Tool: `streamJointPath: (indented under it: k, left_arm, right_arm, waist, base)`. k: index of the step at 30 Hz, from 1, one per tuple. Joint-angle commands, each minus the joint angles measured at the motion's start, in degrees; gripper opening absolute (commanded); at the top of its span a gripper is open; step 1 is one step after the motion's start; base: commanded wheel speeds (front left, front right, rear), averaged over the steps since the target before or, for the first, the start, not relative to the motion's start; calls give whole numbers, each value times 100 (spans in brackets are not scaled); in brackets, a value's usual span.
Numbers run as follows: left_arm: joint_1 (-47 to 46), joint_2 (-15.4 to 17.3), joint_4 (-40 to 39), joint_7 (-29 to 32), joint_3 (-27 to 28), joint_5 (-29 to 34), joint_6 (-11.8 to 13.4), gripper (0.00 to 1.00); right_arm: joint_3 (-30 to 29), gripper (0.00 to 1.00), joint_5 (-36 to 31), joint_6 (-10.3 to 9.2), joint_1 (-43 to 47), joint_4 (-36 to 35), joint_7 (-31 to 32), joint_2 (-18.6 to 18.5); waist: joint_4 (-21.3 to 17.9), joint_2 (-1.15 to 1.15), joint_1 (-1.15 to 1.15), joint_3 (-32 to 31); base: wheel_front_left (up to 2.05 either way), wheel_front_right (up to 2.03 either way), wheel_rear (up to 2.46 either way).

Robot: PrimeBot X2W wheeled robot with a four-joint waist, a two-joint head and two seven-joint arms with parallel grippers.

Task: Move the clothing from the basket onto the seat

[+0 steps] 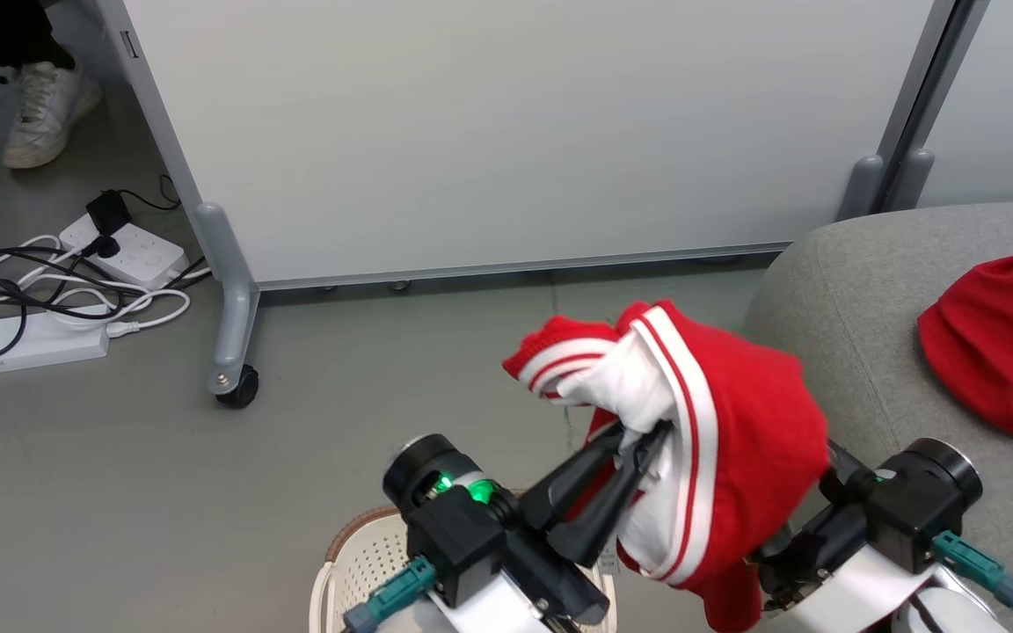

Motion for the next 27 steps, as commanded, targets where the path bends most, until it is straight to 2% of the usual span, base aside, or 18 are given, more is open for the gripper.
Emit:
streamJointPath:
  k: [1,6,11,12,13,14,27]
  left_arm:
    - [-57,15,35,-24,-92,-30,-8,0]
    - [-137,16,44,-24,-382,-103,-8,0]
    - [-157,16,128,-24,-548,-157,-8,0]
    - [-163,16,146,-24,-564,-169,-8,0]
    - [-165,16,164,-24,-580,-176,-8,0]
    - [-164,15,179,-24,-588,-180,-8,0]
    - [-105,15,279,-24,-499,-223,-9,0]
  right_arm:
    - [69,100,-36,1,-109,20,-6,-36]
    - [296,100,-143,1,-319,164,-5,-85]
    - [384,100,-105,1,-459,311,-6,21]
    - [378,78,-18,1,-436,373,-6,55]
    - [285,9,167,0,-382,428,-5,141]
    - [179,0,263,1,-367,463,-6,191]
    - [-149,0,343,1,-244,471,-6,376]
  waist:
    - [4,0,0,4]
    - [7,0,0,12]
    - [32,0,0,1]
    - [39,0,0,-4]
    - [45,0,0,-8]
    - [53,0,0,-12]
    - [85,0,0,-9]
  base:
    - [0,0,0]
    - [0,0,0]
    - [0,0,0]
    - [0,0,0]
    - [0,0,0]
    - [0,0,0]
    - [0,0,0]
